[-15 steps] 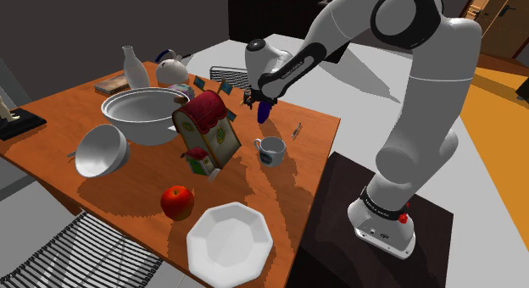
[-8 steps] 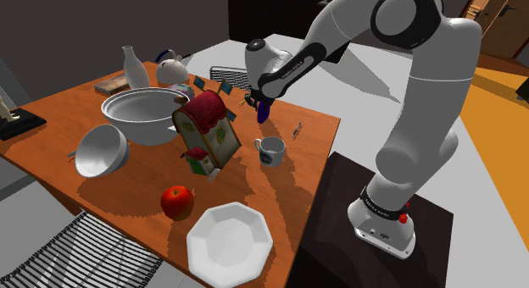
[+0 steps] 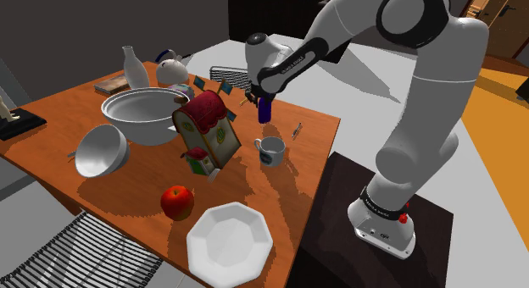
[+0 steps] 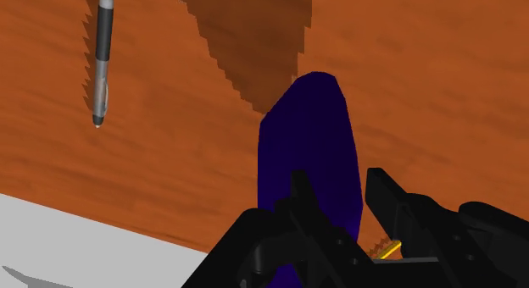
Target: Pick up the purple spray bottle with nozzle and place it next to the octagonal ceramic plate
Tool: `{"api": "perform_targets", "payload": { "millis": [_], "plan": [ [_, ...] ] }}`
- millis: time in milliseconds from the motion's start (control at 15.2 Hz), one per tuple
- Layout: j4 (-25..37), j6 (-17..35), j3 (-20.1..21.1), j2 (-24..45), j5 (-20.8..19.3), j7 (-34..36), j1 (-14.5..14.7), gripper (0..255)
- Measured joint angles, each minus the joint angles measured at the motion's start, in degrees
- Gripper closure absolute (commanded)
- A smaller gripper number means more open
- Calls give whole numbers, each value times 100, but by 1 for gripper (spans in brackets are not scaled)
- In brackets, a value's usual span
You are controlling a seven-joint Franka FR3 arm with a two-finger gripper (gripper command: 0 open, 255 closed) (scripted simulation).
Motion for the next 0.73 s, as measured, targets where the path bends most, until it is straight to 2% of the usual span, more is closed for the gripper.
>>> {"api": "perform_targets", "payload": {
  "millis": [726],
  "plan": [
    [219, -605, 134, -504, 504, -515, -68, 255]
  ]
}}
